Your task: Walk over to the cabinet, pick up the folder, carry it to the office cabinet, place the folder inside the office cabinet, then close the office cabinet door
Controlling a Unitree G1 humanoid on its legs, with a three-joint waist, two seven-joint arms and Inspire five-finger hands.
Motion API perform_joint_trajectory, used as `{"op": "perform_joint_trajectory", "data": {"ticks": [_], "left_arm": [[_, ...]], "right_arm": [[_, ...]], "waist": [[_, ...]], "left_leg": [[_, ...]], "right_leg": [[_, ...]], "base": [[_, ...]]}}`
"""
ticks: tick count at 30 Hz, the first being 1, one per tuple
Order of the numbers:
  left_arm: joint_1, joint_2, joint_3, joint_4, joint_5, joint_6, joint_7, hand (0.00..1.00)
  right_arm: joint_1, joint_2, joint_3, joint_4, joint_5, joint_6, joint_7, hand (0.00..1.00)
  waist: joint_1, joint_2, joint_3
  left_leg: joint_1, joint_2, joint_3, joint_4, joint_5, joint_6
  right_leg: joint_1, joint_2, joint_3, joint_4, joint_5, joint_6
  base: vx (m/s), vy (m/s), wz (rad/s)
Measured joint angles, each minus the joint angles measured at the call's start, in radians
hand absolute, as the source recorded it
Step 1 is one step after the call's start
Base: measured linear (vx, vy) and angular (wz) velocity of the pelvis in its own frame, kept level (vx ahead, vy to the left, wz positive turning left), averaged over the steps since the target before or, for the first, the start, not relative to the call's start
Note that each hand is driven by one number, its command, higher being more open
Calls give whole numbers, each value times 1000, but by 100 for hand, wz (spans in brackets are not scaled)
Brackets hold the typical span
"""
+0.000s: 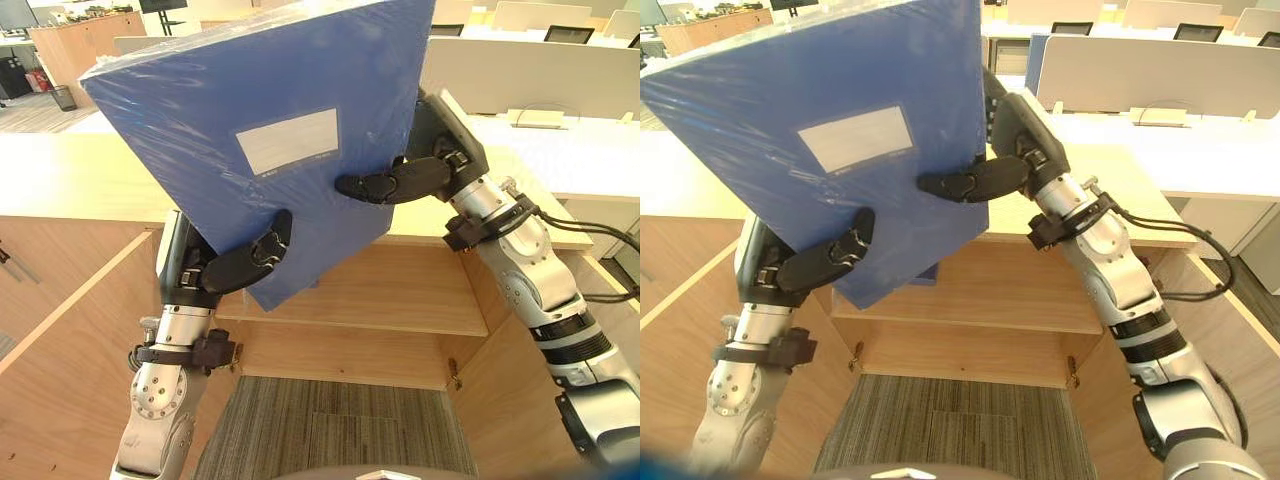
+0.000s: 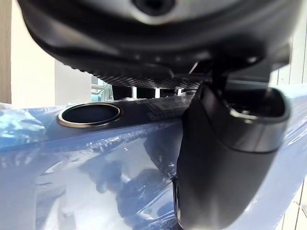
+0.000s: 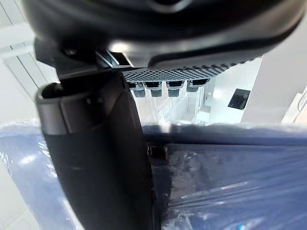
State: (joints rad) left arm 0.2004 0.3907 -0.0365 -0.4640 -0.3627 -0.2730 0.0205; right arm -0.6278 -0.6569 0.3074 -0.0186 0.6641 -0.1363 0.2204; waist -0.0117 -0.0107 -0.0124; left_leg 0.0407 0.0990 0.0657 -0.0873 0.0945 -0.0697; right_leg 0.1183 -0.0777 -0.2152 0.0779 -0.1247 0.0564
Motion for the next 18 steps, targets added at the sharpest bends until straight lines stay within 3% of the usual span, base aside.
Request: {"op": "perform_joint_trajectory", "data": {"ticks": [6, 7, 13, 18], "left_arm": [[-32, 85, -25, 51, -41, -34, -2, 0], [-32, 104, -27, 63, -53, -40, -9, 100], [-31, 200, -60, 160, -105, -42, -101, 100], [-28, 271, -181, 292, -129, 30, -268, 100]], "right_arm": [[-72, -131, 123, 14, 163, 2, 117, 0], [-74, -147, 138, 14, 176, 2, 132, 0], [-75, -224, 188, 14, 200, 15, 173, 0], [-73, -276, 214, 0, 60, 36, 206, 0]], "waist": [[7, 0, 0], [8, 0, 0], [5, 4, -3], [6, 4, -3]], "left_leg": [[-4, -1, -1, 0, 1, -1], [-4, -1, -1, 0, 1, -1], [-15, -1, 0, 0, 5, -2], [-17, 0, 1, 0, 5, -2]], "right_leg": [[-1, -1, -1, -4, 3, 0], [-1, -1, -1, -4, 3, 0], [-14, 0, 0, -3, 6, -3], [-17, 0, 1, -4, 7, -4]], "base": [[0, 0, 0], [0, 0, 0], [0, 0, 0], [0, 0, 0]]}}
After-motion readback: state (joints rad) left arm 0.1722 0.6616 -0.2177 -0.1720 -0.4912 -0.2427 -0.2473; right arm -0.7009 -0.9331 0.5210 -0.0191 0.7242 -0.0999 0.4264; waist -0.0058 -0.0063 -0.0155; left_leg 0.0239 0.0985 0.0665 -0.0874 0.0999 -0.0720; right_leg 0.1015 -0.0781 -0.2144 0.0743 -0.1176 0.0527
